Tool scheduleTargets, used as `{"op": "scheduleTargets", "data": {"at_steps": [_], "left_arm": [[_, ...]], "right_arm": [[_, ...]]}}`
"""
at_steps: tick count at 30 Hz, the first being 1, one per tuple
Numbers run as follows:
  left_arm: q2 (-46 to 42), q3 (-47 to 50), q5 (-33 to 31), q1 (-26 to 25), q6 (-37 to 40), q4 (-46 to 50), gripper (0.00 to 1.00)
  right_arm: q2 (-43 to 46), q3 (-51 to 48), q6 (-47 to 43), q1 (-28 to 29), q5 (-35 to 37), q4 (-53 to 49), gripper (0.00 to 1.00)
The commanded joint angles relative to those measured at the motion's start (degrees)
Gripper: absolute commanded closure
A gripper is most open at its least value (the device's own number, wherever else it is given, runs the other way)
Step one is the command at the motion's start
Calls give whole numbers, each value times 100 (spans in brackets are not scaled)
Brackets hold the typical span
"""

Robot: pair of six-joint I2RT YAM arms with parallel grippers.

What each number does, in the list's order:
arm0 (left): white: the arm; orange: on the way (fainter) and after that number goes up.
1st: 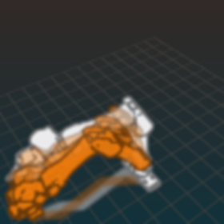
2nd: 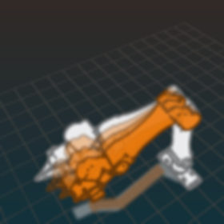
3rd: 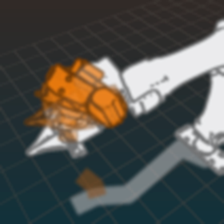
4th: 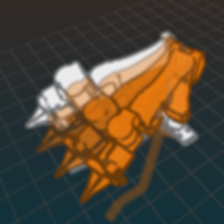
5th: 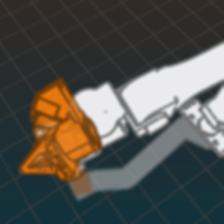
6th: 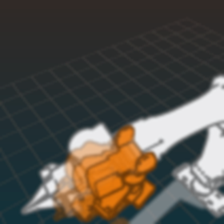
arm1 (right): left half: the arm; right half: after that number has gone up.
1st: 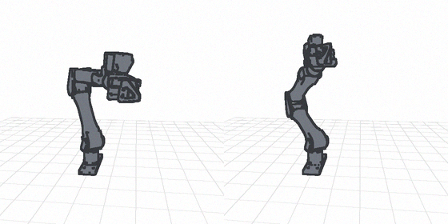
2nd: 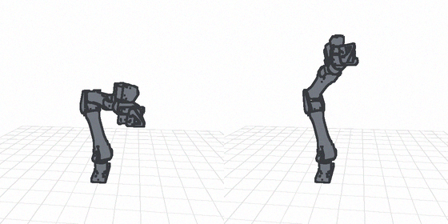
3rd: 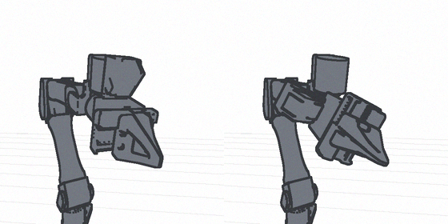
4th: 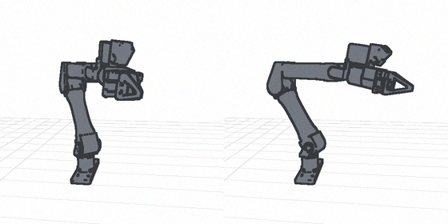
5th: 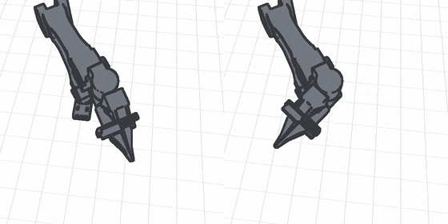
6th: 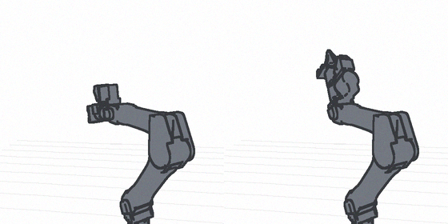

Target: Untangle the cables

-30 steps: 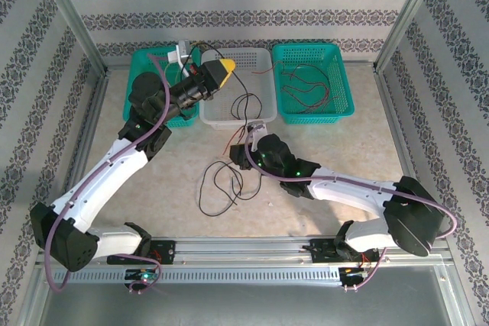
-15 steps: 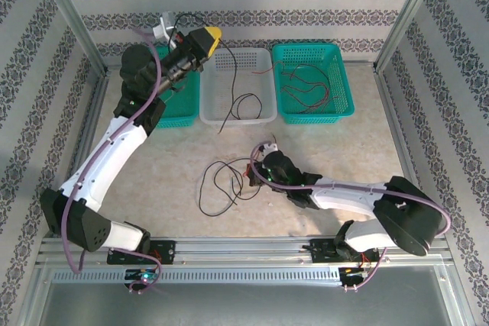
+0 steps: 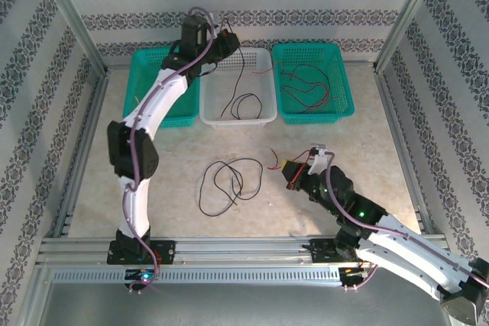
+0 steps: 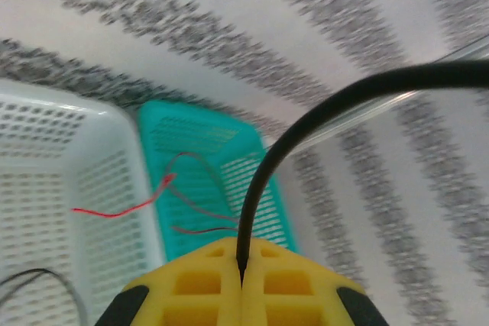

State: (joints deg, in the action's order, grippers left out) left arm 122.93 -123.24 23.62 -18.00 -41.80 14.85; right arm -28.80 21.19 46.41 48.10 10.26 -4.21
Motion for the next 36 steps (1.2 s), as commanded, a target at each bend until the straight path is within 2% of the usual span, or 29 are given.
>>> {"op": "scheduleTargets", "data": {"at_steps": [1,3,4,7,8,13,18,21,26,31,33,36], "left_arm": [[636,-1032,-422,-48,1074,1454,100],[1022,-1452,-680,-95,1369,1777,100],[1187,-1614,-830,-123,1480,1909,95],[1472,-1798,-1090,-164,1624,2071,61],[1504,-1799,-1133,-185,1690,2070,54],[1451,-1775,-1408,-335,1957,2175,41],[848,-1466,-1778,-462,2143,2264,41],[-27,-541,-1552,-553,2299,1930,40],[-2376,2650,-1378,-710,1959,311,40],[-4364,5744,-159,-726,964,-1587,39],[-4876,6393,92,-793,854,-1535,39],[-5533,6853,54,-1103,1444,-620,40]], "right_arm": [[237,58,4,-72,228,-851,100],[237,228,-56,-81,255,-1018,100],[206,333,-106,-90,253,-1075,100],[74,643,-272,-90,207,-1215,100],[25,756,-319,-90,181,-1264,100],[-128,1192,-490,-87,69,-1449,100],[-144,1592,-618,-81,20,-1661,100],[-286,2021,-783,-81,70,-1907,100],[-952,3193,-1297,-165,-77,-2209,100],[-1951,4759,-1685,-567,-11,-2761,100],[-2334,5267,-1840,-855,-134,-2825,100],[-3053,6167,-1975,-1468,-403,-3071,100]]}}
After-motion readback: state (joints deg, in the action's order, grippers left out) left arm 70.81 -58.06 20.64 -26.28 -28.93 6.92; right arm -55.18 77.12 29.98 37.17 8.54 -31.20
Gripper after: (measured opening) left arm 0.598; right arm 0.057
